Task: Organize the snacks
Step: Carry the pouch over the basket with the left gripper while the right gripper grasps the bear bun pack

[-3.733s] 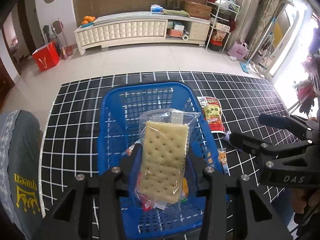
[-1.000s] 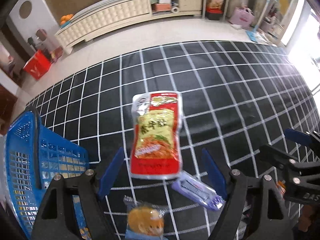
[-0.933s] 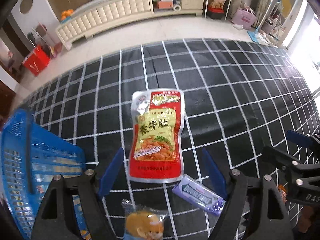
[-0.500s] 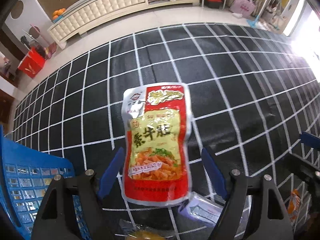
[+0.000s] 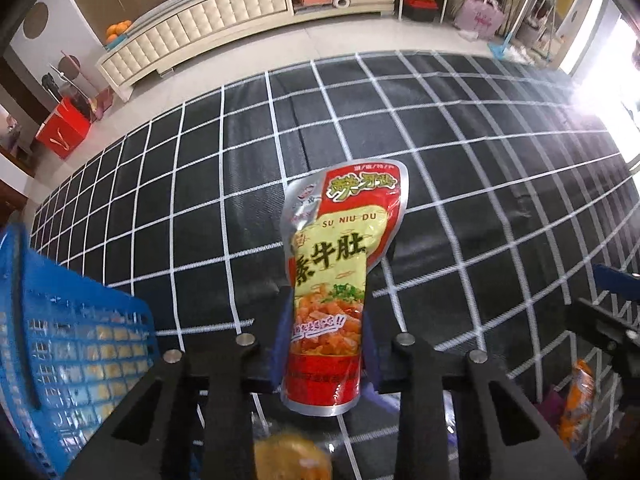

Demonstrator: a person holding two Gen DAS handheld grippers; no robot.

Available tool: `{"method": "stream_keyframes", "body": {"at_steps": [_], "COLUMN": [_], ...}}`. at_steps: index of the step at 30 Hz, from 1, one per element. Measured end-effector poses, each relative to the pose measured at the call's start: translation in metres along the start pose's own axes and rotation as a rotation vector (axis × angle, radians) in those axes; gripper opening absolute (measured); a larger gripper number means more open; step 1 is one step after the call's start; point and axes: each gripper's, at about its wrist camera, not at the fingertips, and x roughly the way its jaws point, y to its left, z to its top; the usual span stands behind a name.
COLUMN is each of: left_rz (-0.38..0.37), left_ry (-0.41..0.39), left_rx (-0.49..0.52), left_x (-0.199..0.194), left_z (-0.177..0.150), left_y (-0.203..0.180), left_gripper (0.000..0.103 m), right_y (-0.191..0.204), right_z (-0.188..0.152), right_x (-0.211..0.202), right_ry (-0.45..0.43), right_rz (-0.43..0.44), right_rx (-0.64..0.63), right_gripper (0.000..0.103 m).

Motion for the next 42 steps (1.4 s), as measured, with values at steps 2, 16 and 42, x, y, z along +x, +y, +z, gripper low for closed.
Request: {"method": "stream_keyframes", "body": {"at_steps": [2,16,42], "left_rz": [-0.001,-0.063,-0.002], "left_ry": [-0.026,-0.211,-0.290], "left_rx": [0.004,-0.042,-0.256], "left_x": [-0.016,-0.137,-0.174], "left_z": [-0.006,-0.074,-0.171], "left_y": [0.000,0.035,0.174], "left_gripper": [0.029,0.029,0.029], "right_y": [0.007,0.075,0.209], "right_z": [-0.002,-0.032,-0.067], "right_x": [-0.009,-0.065,0.030], "right_ry": [-0.009,-0.058,0.099], "right_rz": [-0.001,-0.015,-0.073], "right_rx": [-0.003,-0.085,-0.176], "right_gripper": [0.090,0.090,0.090]}}
